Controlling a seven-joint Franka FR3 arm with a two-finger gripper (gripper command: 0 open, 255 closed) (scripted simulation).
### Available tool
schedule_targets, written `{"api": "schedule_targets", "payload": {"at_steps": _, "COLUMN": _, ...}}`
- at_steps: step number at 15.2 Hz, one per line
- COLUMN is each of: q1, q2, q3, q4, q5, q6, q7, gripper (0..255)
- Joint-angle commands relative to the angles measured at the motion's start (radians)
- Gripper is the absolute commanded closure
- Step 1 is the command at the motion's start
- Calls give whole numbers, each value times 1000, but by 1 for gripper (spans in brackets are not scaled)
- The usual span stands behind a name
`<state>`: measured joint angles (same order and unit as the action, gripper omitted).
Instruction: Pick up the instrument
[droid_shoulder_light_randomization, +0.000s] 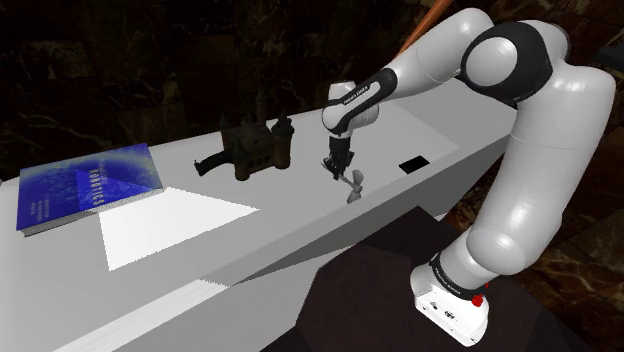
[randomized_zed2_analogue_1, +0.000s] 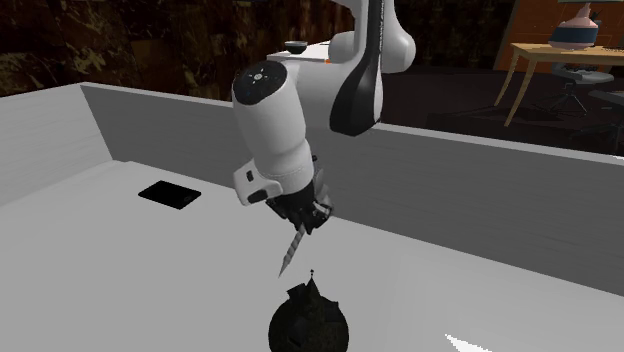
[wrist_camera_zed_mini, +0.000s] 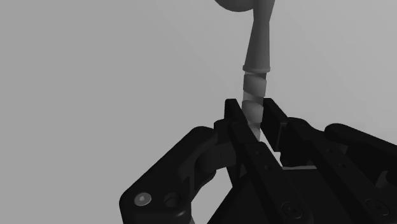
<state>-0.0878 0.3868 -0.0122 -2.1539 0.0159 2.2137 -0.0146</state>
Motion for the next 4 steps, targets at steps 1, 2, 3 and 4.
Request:
{"api": "schedule_targets", "payload": {"at_steps": 1, "q1": 0, "q2": -23, "q3": 0, "q4": 2, "q5": -1, "q6": -25, "q7": 0, "gripper": 255}}
{"api": "schedule_targets", "payload": {"at_steps": 2, "q1": 0, "q2": -34, "q3": 0, "q4": 2, "q5": -1, "q6": -36, "q7": 1, "gripper": 255}}
{"api": "schedule_targets", "payload": {"at_steps": 3, "q1": 0, "q2": -35, "q3": 0, "q4": 2, "q5": -1, "q6": -38, "q7": 1, "gripper": 255}}
{"api": "schedule_targets", "payload": {"at_steps": 4, "q1": 0, "q2": -35, "q3": 0, "q4": 2, "q5": -1, "q6": -38, "q7": 1, "gripper": 255}}
